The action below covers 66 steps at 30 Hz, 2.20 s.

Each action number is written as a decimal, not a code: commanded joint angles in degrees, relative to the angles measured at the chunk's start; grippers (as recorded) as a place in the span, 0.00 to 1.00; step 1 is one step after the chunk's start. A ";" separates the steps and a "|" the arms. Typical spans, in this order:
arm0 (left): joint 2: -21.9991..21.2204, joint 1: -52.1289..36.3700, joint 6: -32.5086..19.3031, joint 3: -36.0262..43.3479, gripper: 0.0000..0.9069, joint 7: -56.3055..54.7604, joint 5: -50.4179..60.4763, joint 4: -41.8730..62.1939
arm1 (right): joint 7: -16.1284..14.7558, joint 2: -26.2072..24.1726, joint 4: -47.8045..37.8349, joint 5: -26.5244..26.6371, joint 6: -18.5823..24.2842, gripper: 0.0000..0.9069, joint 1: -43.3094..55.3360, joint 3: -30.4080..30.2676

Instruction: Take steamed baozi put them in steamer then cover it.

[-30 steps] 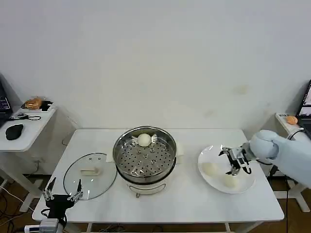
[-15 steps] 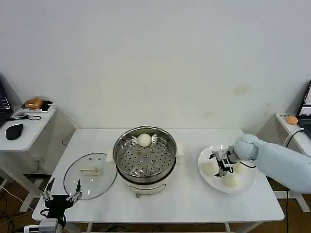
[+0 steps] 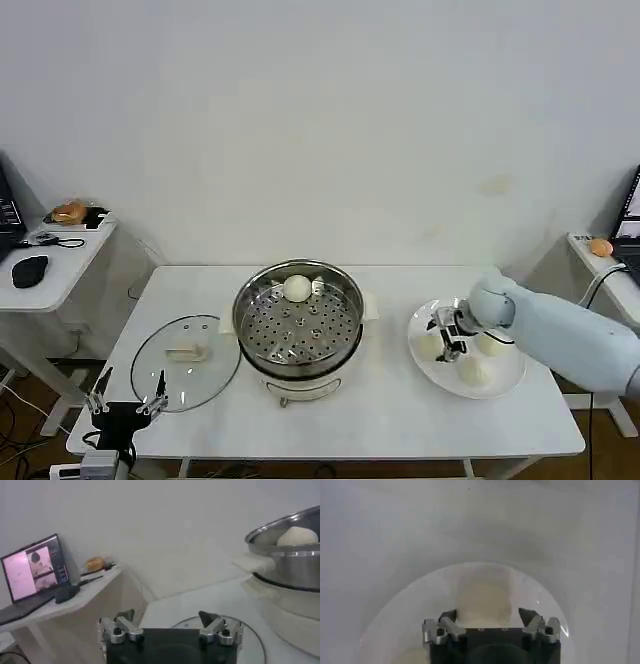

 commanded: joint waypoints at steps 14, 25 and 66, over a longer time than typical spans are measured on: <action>-0.11 0.11 0.07 0.11 1.00 -0.05 -0.03 -0.82 | -4.87 -1.62 1.21 -0.71 0.35 0.71 5.05 -0.12; 0.14 -0.59 0.24 0.71 1.00 0.05 -0.16 -1.54 | -6.04 -6.90 8.09 3.79 -1.31 0.71 17.00 -3.28; 1.56 -1.64 0.41 -3.95 1.00 0.25 -2.80 -0.44 | 6.35 35.38 2.20 41.36 -26.52 0.72 27.87 -17.02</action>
